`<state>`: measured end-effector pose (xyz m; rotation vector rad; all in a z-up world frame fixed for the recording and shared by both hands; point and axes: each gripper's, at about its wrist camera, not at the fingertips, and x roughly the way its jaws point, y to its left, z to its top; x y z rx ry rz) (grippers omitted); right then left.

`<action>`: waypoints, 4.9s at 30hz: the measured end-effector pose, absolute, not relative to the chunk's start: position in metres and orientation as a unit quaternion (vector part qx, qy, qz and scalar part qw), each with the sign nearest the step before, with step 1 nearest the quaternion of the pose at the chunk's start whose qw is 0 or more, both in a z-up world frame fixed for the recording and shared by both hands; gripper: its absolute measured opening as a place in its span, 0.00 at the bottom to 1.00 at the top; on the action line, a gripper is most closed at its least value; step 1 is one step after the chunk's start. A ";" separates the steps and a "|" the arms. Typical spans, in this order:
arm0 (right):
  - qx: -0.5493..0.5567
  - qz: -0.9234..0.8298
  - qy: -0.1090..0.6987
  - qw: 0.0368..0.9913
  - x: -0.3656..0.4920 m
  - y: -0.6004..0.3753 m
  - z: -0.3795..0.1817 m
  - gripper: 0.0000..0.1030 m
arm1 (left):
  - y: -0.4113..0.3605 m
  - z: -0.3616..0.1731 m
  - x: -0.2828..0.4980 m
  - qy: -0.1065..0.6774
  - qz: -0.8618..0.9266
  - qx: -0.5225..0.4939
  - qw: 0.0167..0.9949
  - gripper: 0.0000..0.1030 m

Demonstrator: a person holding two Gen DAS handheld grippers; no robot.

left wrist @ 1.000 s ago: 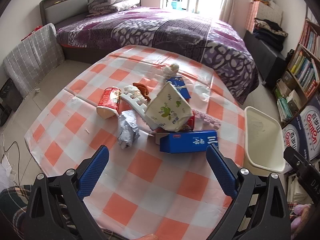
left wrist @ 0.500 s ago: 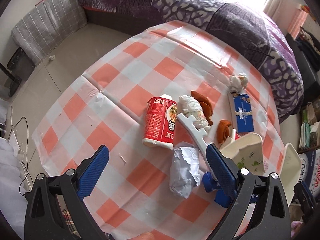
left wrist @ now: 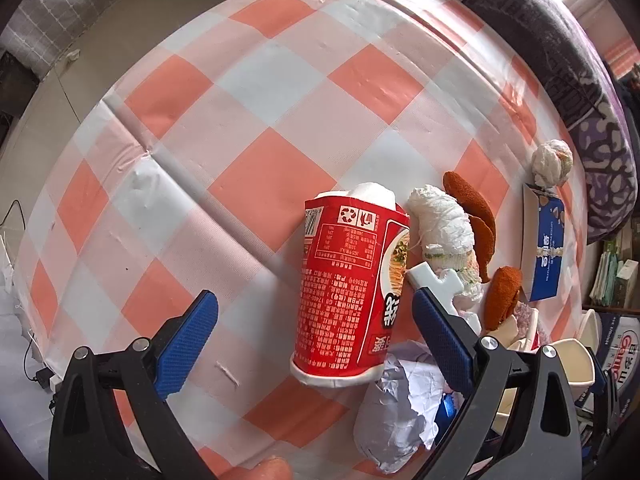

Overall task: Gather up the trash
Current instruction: 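Grasp the white leaf-print paper cup with the right tool while left grasps the red noodle cup, then carry the paper cup over the white bin and open the right tool while left carries the noodle cup, then lower the red noodle cup into the white bin and open the left tool, then grasp the blue box with the right tool while left grasps the white wrapped bundle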

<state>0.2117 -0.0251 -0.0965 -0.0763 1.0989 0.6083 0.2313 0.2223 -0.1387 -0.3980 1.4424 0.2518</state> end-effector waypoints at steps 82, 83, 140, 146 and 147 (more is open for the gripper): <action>0.284 -0.200 0.328 0.879 0.114 -0.395 -0.018 0.73 | -0.173 -0.055 0.158 0.431 -0.114 0.017 0.895 0.49; 0.287 -0.205 0.323 0.879 0.111 -0.400 -0.016 0.78 | -0.180 -0.058 0.158 0.435 -0.120 0.020 0.892 0.49; 0.203 -0.029 0.487 0.849 0.195 -0.237 -0.080 0.93 | 0.135 -0.101 0.259 0.592 0.111 -0.103 0.792 0.82; 0.113 0.077 0.493 0.859 0.196 -0.181 -0.074 0.93 | 0.155 -0.126 0.263 0.627 0.096 -0.145 0.759 0.74; 0.088 0.098 0.494 0.860 0.193 -0.169 -0.073 0.93 | 0.156 -0.130 0.264 0.630 0.094 -0.146 0.757 0.72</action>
